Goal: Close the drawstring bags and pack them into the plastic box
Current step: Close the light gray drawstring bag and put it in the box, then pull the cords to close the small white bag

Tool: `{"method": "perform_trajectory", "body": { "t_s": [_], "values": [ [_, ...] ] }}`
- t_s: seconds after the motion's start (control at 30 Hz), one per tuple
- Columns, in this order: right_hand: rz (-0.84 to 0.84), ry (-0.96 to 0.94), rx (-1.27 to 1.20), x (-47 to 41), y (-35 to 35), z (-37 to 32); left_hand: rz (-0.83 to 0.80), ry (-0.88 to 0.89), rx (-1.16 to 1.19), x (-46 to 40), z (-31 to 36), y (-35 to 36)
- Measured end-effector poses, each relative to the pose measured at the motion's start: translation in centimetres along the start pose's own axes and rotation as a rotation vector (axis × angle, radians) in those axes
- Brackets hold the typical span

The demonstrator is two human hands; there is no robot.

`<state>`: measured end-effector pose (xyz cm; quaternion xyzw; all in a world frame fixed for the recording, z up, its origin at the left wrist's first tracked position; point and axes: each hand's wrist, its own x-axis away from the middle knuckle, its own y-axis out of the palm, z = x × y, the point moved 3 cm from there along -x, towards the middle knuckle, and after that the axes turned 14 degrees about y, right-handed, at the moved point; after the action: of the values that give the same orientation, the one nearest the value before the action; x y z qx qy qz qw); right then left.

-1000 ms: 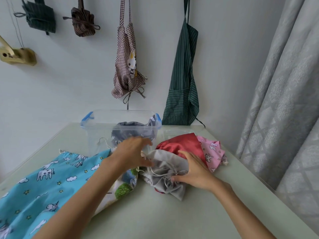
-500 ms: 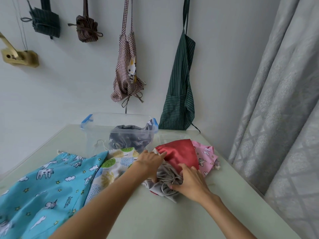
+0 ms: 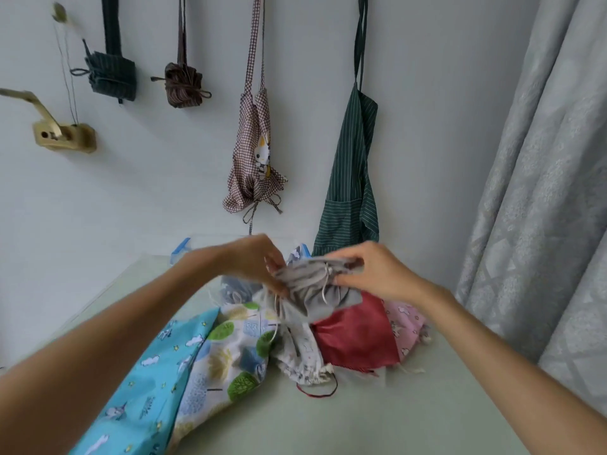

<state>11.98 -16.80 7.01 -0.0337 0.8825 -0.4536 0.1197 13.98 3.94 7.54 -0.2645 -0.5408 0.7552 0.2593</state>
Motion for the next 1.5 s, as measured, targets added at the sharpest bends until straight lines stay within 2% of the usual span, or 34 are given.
{"method": "perform_trajectory", "body": {
  "t_s": [0.17,0.27,0.3,0.33,0.43,0.47,0.53,0.6,0.7,0.77,0.83,0.9,1.0,1.07,1.13,1.17,1.23,1.37,1.43,1.5],
  "values": [
    [0.346,-0.116,0.042,-6.5,-1.0,-4.1,0.468,-0.098,-0.365,-1.4,-2.4,-6.3],
    [0.539,-0.201,0.118,-9.0,1.3,-5.1,0.667,-0.149,-0.456,-3.0,-5.1,-6.6],
    [0.52,-0.207,0.158,-10.0,2.7,-4.6,0.651,-0.18,-0.445,-3.6,-6.5,-5.6],
    [0.426,-0.176,0.21,-11.1,4.2,-3.7,0.569,-0.23,-0.41,-4.1,-7.9,-4.3],
    [-0.049,0.099,0.262,-13.4,8.2,-0.2,0.075,-0.373,-0.276,-5.2,-12.0,0.2],
    [-0.096,0.149,0.194,-13.7,8.5,0.4,-0.004,-0.359,-0.247,-5.3,-12.5,0.8],
    [-0.062,0.18,0.04,-14.2,8.6,0.5,0.023,-0.283,-0.239,-5.5,-12.7,0.8],
    [-0.085,0.193,0.014,-14.5,9.2,0.1,0.045,-0.26,-0.132,-6.2,-12.5,1.1],
    [-0.194,0.235,0.271,-14.4,11.1,0.2,-0.185,-0.333,-0.053,-6.9,-13.4,3.5],
    [-0.191,0.263,0.401,-14.2,11.6,0.5,-0.278,-0.408,-0.042,-6.6,-14.1,4.8],
    [-0.174,0.254,0.377,-14.0,11.4,0.4,-0.238,-0.393,-0.062,-6.5,-14.0,4.9],
    [-0.13,0.197,0.33,-13.5,10.7,0.1,-0.117,-0.408,-0.114,-6.1,-13.6,4.1],
    [0.118,0.015,0.308,-11.5,9.2,-0.4,0.117,-0.359,-0.196,-4.0,-11.7,2.6],
    [0.276,-0.086,0.241,-9.5,8.6,-0.3,0.336,-0.278,-0.23,-2.6,-9.8,2.2],
    [0.266,-0.081,0.168,-6.4,8.6,0.3,0.508,-0.204,-0.201,-0.3,-6.5,2.7],
    [0.218,-0.05,0.146,-4.8,9.1,0.9,0.533,-0.174,-0.168,0.9,-5.0,3.5],
    [0.134,0.023,0.164,-1.6,10.4,2.4,0.464,-0.123,-0.139,3.0,-2.7,5.8],
    [0.074,0.137,0.243,2.8,12.8,5.1,0.171,0.033,-0.212,5.0,-0.1,11.0],
    [0.019,0.164,0.267,4.2,14.1,5.9,0.058,0.054,-0.226,5.2,0.2,13.0],
    [0.046,0.152,0.304,5.0,14.9,6.3,-0.013,0.039,-0.291,5.1,-0.4,14.1]
  ]
}}
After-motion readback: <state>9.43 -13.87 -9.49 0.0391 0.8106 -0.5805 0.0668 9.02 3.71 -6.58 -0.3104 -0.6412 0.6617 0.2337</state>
